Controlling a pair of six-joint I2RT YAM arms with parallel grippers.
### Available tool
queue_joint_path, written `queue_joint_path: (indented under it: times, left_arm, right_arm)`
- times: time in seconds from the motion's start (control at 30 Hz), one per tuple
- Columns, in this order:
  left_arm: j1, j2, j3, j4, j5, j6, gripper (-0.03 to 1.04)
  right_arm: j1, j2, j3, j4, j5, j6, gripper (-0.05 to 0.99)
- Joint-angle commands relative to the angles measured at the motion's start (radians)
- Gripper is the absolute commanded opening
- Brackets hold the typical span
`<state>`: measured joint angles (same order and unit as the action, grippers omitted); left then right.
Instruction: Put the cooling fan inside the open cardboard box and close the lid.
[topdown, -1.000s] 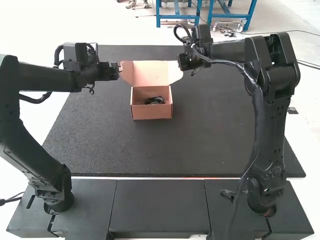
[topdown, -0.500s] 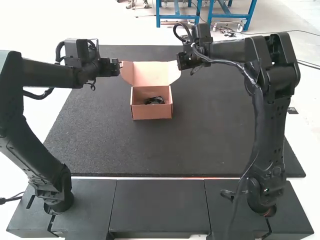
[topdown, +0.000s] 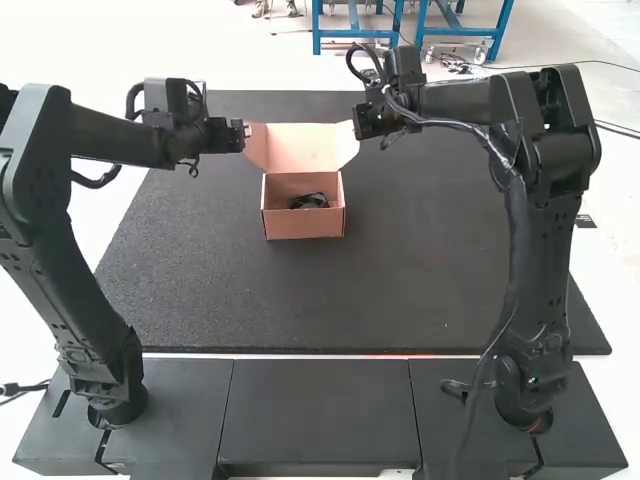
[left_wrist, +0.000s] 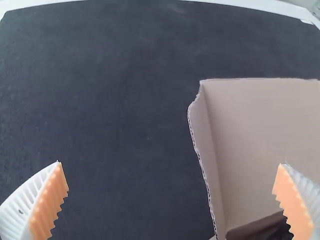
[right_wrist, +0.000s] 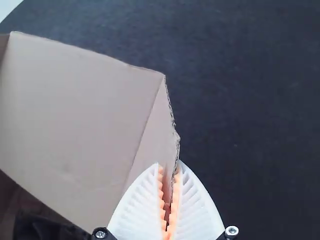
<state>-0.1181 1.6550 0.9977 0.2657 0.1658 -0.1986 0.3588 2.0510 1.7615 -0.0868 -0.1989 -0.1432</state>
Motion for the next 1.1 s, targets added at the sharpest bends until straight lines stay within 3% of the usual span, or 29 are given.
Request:
queue_joint_path:
  times: [0.0,0.27,0.5,0.67,0.77,1.07]
  left_arm:
    - [-0.002,0.028,0.050,0.004,0.015,0.011,0.96]
    - [-0.003,0.081,0.094,-0.013,0.035,0.011,0.92]
    - [-0.003,0.112,0.133,-0.037,0.064,0.011,0.80]
    - [-0.005,0.123,0.140,-0.043,0.117,0.010,0.54]
    - [-0.005,0.123,0.140,-0.042,0.150,0.010,0.30]
    - [-0.003,0.123,0.137,-0.068,0.215,0.007,0.11]
  right_arm:
    - [0.012,-0.032,-0.014,-0.016,-0.034,-0.021,-0.02]
    - [0.012,-0.051,-0.039,-0.007,-0.050,-0.024,-0.02]
    - [0.012,-0.052,-0.043,-0.007,-0.053,-0.024,-0.02]
    - [0.012,-0.052,-0.043,-0.007,-0.056,-0.024,-0.02]
    - [0.014,-0.052,-0.046,-0.008,-0.056,-0.022,-0.02]
    - [0.014,-0.058,-0.051,-0.008,-0.056,-0.022,-0.01]
